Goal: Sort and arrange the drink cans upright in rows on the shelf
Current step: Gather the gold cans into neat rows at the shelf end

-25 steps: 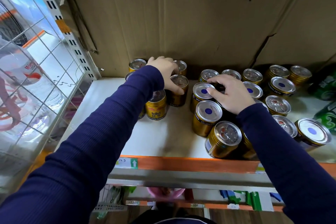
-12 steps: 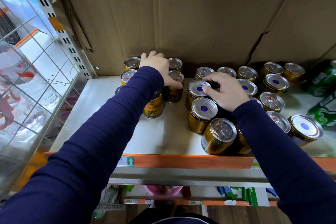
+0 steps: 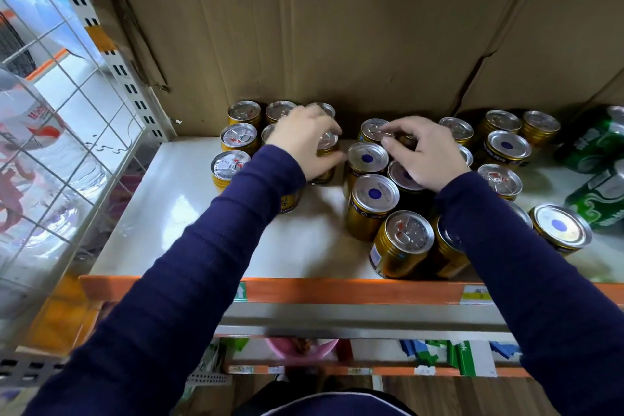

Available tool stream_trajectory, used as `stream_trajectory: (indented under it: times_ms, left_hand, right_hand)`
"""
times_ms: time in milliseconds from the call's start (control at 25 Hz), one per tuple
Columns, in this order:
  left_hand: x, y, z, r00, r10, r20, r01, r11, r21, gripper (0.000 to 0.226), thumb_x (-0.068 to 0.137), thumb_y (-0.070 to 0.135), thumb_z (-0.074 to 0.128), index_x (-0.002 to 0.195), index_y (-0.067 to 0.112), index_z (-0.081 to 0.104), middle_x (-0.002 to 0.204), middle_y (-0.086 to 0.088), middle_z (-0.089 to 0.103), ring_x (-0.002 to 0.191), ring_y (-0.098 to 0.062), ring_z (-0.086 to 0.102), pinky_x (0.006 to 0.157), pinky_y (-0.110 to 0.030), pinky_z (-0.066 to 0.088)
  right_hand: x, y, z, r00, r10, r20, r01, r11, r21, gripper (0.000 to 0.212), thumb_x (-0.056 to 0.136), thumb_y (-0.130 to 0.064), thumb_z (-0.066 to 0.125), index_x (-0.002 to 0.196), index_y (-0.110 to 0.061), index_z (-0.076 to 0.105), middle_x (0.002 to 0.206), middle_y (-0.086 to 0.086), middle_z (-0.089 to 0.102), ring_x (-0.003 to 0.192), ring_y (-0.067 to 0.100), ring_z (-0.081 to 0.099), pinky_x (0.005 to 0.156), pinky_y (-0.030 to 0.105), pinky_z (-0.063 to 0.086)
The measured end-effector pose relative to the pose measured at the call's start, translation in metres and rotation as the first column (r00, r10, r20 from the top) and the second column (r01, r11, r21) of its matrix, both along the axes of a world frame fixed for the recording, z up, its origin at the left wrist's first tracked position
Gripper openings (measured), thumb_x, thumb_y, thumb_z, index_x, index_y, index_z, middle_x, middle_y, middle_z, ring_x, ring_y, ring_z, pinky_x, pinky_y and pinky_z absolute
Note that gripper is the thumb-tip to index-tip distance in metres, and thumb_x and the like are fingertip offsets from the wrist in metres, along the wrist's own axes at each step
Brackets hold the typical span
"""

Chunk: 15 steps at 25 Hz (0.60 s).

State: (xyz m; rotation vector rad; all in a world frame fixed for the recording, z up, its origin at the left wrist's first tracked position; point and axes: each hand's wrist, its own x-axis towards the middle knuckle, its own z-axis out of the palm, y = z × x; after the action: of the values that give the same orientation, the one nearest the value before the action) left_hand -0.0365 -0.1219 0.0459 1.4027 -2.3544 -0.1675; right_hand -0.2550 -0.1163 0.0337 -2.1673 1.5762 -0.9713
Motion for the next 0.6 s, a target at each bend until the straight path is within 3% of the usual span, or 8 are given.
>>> stream_trajectory:
  times_ms: [40,120,200,320,480,600]
  left_hand:
    - [-0.003,0.011,-0.004,0.991,-0.113,-0.075,0.116,0.993,0.033,0.059,0.072,0.057,0.060,0.108,0.011,0.065,0.104,-0.010,0.060,0.098,-0.027,0.056,0.085,-0.033,0.044]
    - [-0.013,0.030,-0.012,0.978,-0.196,-0.073,0.205,0.964,0.169,0.068,0.066,0.059,0.069,0.113,0.010,0.063,0.107,-0.009,0.058,0.097,-0.021,0.054,0.082,-0.031,0.048]
    - [-0.025,0.039,-0.020,0.991,-0.131,-0.037,0.137,0.965,0.226,0.078,0.060,0.054,0.079,0.122,0.011,0.058,0.117,-0.008,0.050,0.104,-0.019,0.049,0.088,-0.031,0.048]
    - [-0.035,0.044,-0.027,0.989,-0.080,-0.122,0.098,0.983,0.156,0.073,0.058,0.044,0.084,0.118,0.010,0.060,0.116,-0.008,0.048,0.102,-0.020,0.050,0.086,-0.035,0.052]
    - [-0.023,0.054,-0.024,0.979,-0.025,-0.201,0.059,0.985,0.165,0.066,0.051,0.041,0.081,0.106,0.008,0.064,0.107,-0.007,0.051,0.094,-0.020,0.053,0.082,-0.035,0.052]
    - [0.004,0.071,-0.017,0.986,0.021,-0.164,0.011,0.982,0.191,0.071,0.047,0.047,0.071,0.106,0.009,0.063,0.102,-0.005,0.054,0.089,-0.018,0.054,0.078,-0.027,0.050]
  right_hand:
    - [-0.001,0.001,0.004,1.000,-0.014,0.021,0.015,1.000,-0.008,0.021,0.090,-0.022,0.060,0.109,-0.016,0.068,0.101,-0.009,0.063,0.096,0.003,0.055,0.085,0.014,0.039]
    - [-0.004,0.002,0.010,0.998,-0.030,0.055,0.029,0.999,0.014,0.021,0.091,-0.023,0.059,0.109,-0.018,0.068,0.100,-0.010,0.064,0.094,0.004,0.057,0.084,0.018,0.043]
    - [-0.005,0.004,0.011,0.998,-0.018,0.053,0.016,0.999,0.045,0.021,0.091,-0.023,0.059,0.110,-0.018,0.067,0.100,-0.009,0.065,0.094,0.004,0.057,0.083,0.016,0.044]
    - [-0.002,0.007,0.009,1.000,0.017,-0.016,-0.016,0.999,0.041,0.023,0.091,-0.023,0.060,0.112,-0.018,0.066,0.107,-0.005,0.067,0.099,0.005,0.057,0.087,0.017,0.043]
    - [0.011,0.001,0.010,0.947,0.193,-0.259,-0.170,0.979,0.109,0.042,0.087,-0.030,0.064,0.126,-0.017,0.058,0.126,-0.001,0.059,0.118,0.014,0.050,0.096,0.021,0.031]
    - [0.027,-0.010,0.011,0.788,0.280,-0.548,-0.192,0.958,0.214,0.067,0.077,-0.045,0.071,0.136,-0.023,0.047,0.127,0.006,0.057,0.121,0.026,0.041,0.099,0.038,0.034]
